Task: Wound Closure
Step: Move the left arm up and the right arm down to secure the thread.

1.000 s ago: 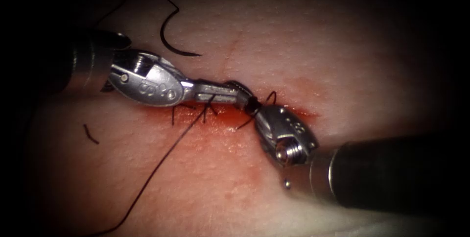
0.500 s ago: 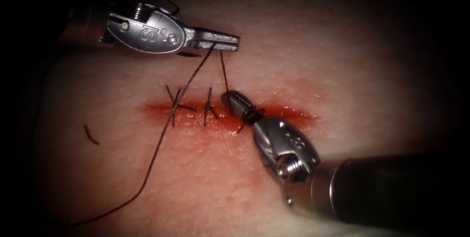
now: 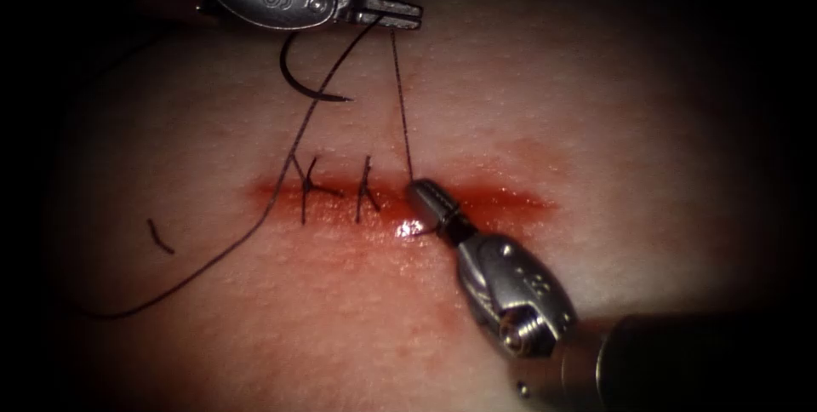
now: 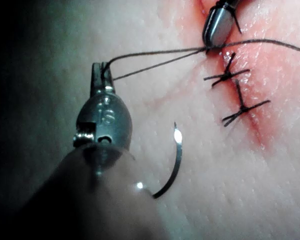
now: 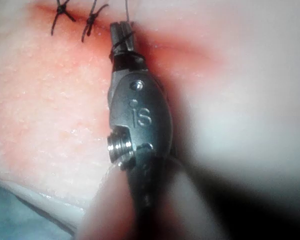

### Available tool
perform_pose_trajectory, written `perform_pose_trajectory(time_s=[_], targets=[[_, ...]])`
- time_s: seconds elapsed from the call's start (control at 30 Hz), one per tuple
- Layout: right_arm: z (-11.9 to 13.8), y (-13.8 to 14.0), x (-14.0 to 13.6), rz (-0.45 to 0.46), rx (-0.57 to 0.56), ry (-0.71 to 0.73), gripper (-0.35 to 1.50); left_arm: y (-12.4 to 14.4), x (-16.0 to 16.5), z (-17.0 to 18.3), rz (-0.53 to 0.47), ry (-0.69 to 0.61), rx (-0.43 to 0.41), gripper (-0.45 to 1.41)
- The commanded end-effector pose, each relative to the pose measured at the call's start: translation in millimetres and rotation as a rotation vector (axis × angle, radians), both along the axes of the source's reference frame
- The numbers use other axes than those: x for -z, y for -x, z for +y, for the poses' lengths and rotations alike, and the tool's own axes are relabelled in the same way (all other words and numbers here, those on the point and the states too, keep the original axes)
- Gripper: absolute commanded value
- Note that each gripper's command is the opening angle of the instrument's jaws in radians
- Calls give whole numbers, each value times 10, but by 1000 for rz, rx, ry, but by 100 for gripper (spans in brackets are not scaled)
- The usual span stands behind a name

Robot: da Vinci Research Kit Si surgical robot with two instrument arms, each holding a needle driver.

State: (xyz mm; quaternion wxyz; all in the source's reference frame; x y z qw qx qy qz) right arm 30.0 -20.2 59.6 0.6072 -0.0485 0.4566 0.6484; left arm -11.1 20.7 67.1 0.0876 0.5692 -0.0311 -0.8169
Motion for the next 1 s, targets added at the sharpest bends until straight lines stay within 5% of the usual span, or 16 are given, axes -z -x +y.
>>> perform_pose_trajectory(time_s=[0.03, 0.37, 0.47, 0.67, 0.8, 1.0], targets=[[-7, -7, -3, 6, 10, -5, -35, 5, -6, 10, -2, 4, 0, -35], [-10, -11, -1, 45, 33, -48, -35, 10, -20, 32, 9, 0, 14, -45], [-9, -14, -3, 265, -41, -199, -35, 10, -20, 31, 16, -1, 11, -45], [-9, -22, -11, 519, -128, -375, -35, 11, -17, 28, 15, 18, -8, -45], [-14, -21, -10, 498, -149, -363, -35, 10, -18, 33, 13, 14, -7, -45], [-30, -23, 10, 196, -62, -131, -35, 10, -29, 54, 12, 5, 13, -45]])
